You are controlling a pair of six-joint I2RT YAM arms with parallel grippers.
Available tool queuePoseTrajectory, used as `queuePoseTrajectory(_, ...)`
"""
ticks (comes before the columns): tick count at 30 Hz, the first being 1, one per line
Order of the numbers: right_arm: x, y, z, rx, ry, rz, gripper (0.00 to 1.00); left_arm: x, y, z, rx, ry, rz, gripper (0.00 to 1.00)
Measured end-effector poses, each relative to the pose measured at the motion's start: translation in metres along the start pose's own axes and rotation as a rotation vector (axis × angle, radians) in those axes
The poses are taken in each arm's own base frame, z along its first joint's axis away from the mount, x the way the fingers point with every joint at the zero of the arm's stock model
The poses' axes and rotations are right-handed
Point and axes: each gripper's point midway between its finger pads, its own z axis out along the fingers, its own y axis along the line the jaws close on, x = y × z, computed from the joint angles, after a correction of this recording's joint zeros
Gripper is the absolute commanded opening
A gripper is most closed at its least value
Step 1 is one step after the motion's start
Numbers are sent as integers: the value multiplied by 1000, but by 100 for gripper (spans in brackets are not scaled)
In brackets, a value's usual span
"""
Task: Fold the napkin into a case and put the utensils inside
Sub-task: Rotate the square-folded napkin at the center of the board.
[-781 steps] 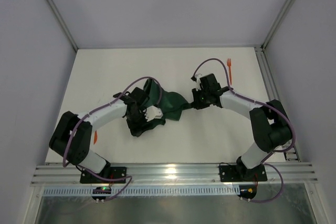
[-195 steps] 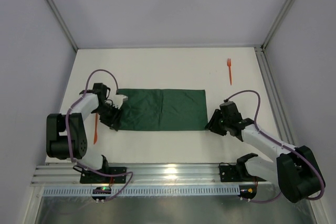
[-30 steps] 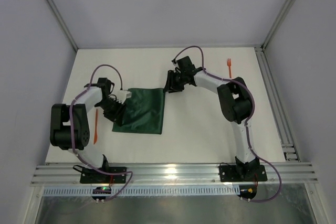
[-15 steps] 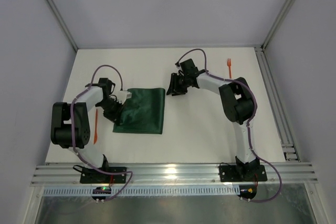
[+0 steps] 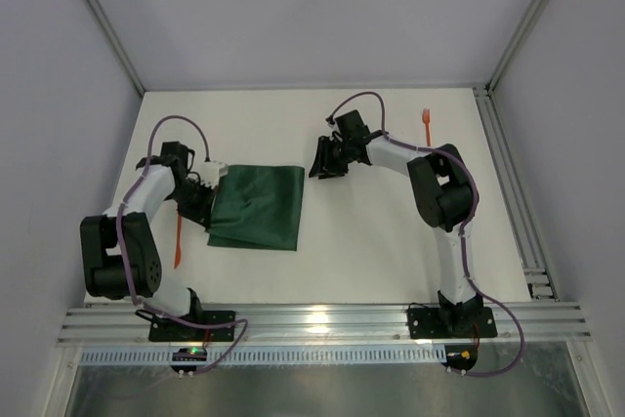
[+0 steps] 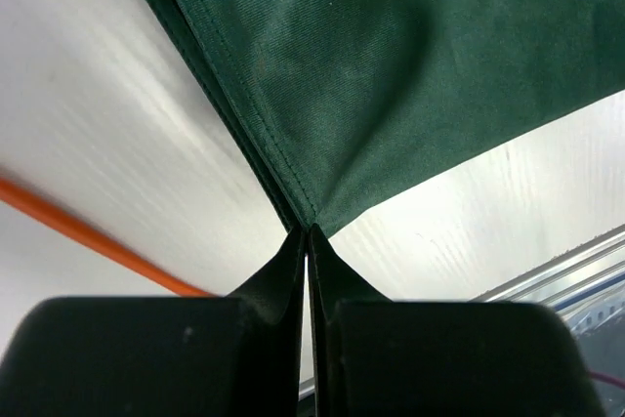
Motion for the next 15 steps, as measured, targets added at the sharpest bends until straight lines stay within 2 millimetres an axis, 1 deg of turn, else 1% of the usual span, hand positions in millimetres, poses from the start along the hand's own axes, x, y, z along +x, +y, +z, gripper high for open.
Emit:
queuePoseTrajectory(2,0,1,0,-4,2,0,43,8,7,1,-1,6,-32,1)
queuePoseTrajectory(4,1,2,0,-9,5,0,43,17,10,6,9,27,-52,3)
queuePoseTrajectory(6,1,2,0,-13,7,0,43,26,8,14,34,61,-64,5)
queuePoseTrajectory(7,1,3,0,-15,8,0,43,30,6,17,47,75,-68,7)
queuePoseTrajectory(9,2,4,0,-20,11,0,43,35,4,23,65,98,-73,9)
queuePoseTrajectory(12,4,6,0,-29,18,-2,43,37,5,27,72,108,-73,9)
queuePoseTrajectory(15,4,11,0,-36,23,-8,43,36,6,29,69,104,-70,6)
